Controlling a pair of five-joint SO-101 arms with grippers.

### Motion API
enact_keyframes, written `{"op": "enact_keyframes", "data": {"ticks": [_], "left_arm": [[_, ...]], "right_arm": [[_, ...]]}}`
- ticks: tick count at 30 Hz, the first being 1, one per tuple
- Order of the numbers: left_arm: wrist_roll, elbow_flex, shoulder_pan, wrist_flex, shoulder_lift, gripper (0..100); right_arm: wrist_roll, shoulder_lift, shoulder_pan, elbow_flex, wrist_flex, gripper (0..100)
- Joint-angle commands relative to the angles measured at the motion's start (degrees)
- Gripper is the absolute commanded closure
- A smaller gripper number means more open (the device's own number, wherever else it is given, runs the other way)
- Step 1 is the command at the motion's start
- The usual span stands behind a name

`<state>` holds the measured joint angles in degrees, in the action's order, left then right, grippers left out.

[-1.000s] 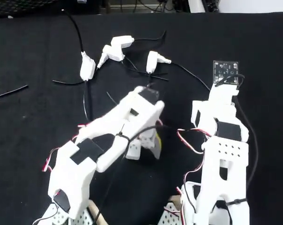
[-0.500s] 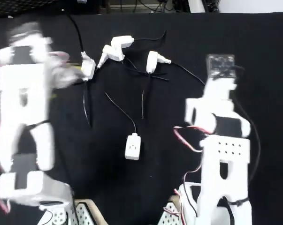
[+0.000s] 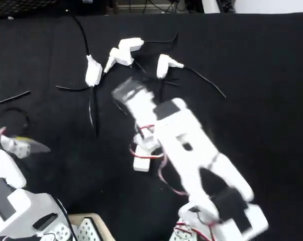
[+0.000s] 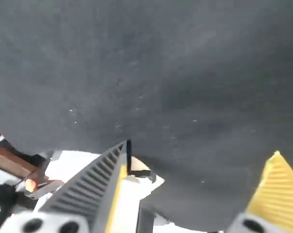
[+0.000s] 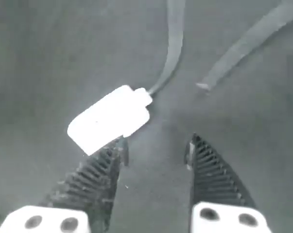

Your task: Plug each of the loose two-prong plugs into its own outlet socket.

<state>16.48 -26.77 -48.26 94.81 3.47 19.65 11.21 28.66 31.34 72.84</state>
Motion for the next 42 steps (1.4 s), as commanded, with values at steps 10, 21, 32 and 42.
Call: {"op": "enact_keyframes", "data": {"ticks": [10,21,32,42], "left_arm": [[-0.70,-8.13,-0.75,-7.12,2.55,59],[-0.62,-8.04,-0.75,-7.12,2.99,59],[1.76,-7.87,-0.66,-7.12,2.99,59],[2.46,-7.96,-0.75,-6.95,2.99,58]], "right_arm": [[53.36,-0.66,6.33,-6.11,8.18,80.5],[66.55,-16.04,9.85,-11.47,10.29,80.3],[66.64,-18.42,15.03,-16.57,15.91,80.1],[66.29,-22.20,14.68,-10.33,13.27,80.1]]}}
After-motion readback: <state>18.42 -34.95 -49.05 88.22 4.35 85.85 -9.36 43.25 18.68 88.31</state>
